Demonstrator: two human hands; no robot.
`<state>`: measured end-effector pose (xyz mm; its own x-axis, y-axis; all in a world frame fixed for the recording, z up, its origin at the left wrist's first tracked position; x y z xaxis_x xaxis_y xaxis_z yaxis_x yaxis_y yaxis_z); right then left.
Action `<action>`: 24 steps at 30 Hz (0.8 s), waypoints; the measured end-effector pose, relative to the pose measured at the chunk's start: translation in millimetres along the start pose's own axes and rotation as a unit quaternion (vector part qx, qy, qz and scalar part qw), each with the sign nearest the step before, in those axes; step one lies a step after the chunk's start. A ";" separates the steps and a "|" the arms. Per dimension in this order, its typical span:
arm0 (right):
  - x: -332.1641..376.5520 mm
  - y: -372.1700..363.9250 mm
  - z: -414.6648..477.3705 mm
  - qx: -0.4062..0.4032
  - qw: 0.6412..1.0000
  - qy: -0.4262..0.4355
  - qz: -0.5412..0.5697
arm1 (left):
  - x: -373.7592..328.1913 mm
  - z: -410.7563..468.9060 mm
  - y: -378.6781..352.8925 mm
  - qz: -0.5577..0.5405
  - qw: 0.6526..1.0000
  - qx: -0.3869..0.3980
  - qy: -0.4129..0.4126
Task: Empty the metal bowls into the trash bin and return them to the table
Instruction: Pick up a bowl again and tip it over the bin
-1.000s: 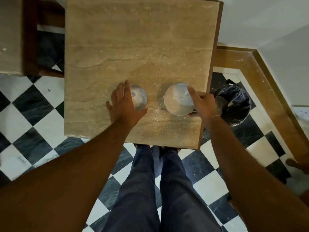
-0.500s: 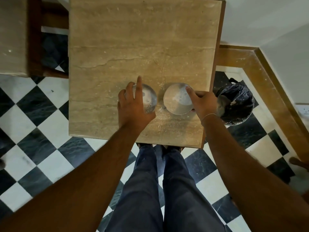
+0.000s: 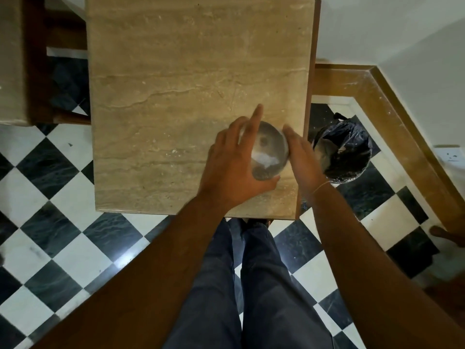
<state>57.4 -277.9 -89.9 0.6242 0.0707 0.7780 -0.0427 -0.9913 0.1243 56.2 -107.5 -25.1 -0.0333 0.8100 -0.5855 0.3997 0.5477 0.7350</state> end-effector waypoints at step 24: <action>-47.6 168.3 12.9 -0.240 0.882 -0.049 -0.402 | 119.0 -21.1 -32.2 0.117 0.968 -0.099 0.196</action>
<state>30.6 -449.6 -114.0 0.6671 0.6963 0.2649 0.1336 -0.4617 0.8769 20.1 -24.3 -111.2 -0.3241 0.9130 -0.2476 0.2569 0.3369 0.9058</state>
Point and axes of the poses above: each hand's wrist, its own z-axis towards the middle knuckle, its own y-axis out of the back of the hand, x = y × z, the point moved 6 cm from there along z, towards the middle knuckle, and after that the axes turned 5 degrees about y, right-handed, at the moved point
